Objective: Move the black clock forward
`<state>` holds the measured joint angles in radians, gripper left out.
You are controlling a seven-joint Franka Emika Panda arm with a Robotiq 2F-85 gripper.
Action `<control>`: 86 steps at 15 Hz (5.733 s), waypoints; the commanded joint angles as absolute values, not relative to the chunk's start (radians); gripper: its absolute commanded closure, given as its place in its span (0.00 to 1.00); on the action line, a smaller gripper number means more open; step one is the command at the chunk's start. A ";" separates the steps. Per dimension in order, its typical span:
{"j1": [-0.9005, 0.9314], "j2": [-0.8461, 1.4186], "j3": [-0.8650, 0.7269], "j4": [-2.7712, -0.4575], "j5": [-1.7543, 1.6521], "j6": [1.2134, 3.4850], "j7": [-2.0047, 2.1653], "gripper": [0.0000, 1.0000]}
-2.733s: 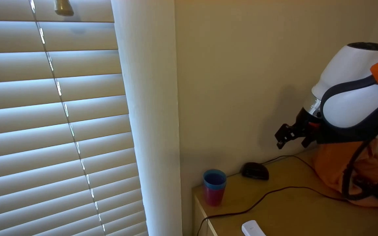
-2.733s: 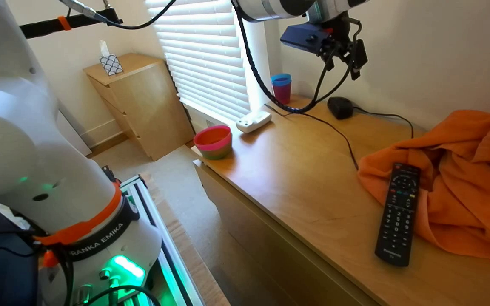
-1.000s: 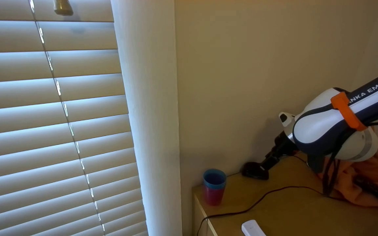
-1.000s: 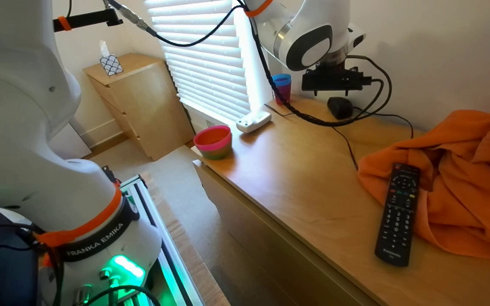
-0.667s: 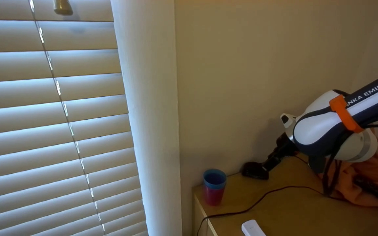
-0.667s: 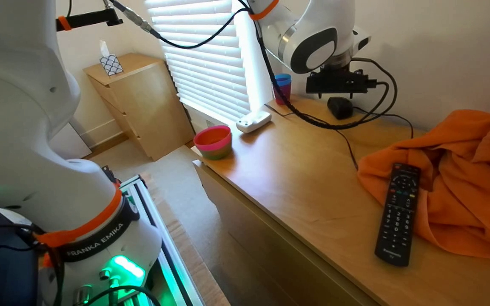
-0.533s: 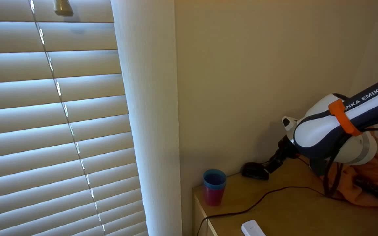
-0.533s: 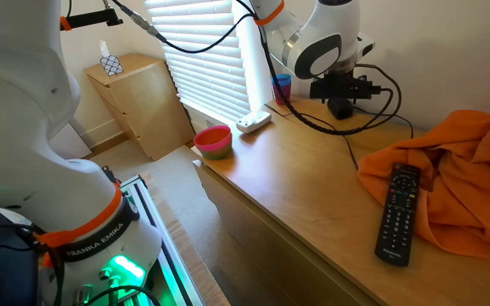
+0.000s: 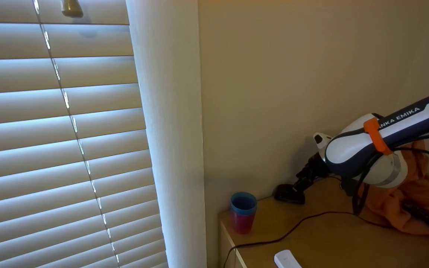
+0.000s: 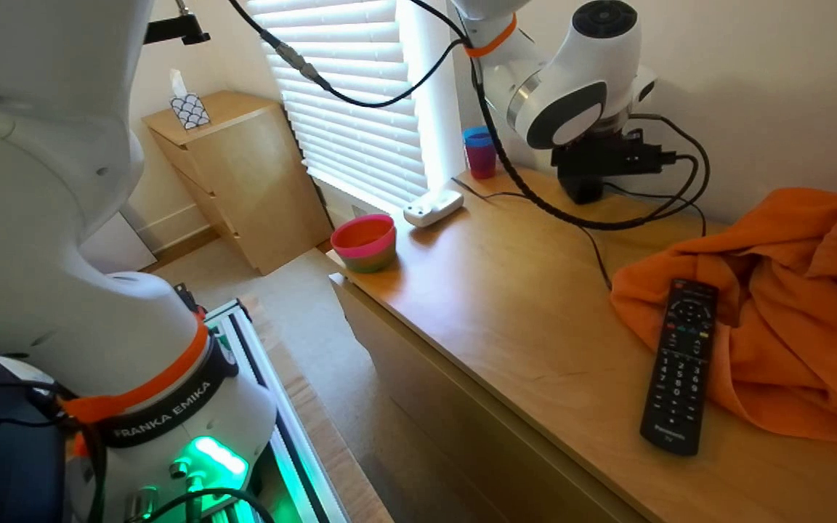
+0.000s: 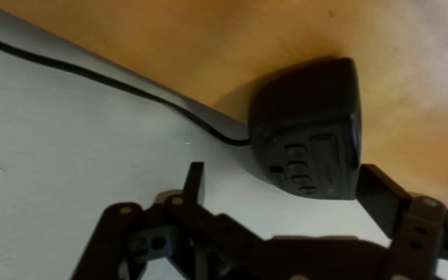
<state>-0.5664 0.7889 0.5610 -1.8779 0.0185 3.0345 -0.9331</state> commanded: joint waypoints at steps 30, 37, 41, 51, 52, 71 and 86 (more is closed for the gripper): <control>-0.268 0.231 0.311 -2.403 0.094 3.008 -0.420 0.51; -0.206 0.182 0.272 -2.474 0.108 3.062 -0.302 0.51; -0.241 0.100 0.176 -2.567 0.112 3.009 -0.242 0.51; -0.278 0.067 0.003 -2.695 0.108 3.080 -0.142 0.26; -0.277 0.069 0.003 -2.694 0.108 3.080 -0.142 0.26; -0.744 0.367 0.363 -2.759 0.125 3.632 -0.453 0.51; -1.026 0.211 0.553 -2.812 -0.022 3.602 -0.250 0.00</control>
<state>-0.9090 0.3575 0.4461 -2.7371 0.0894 3.6395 -0.3519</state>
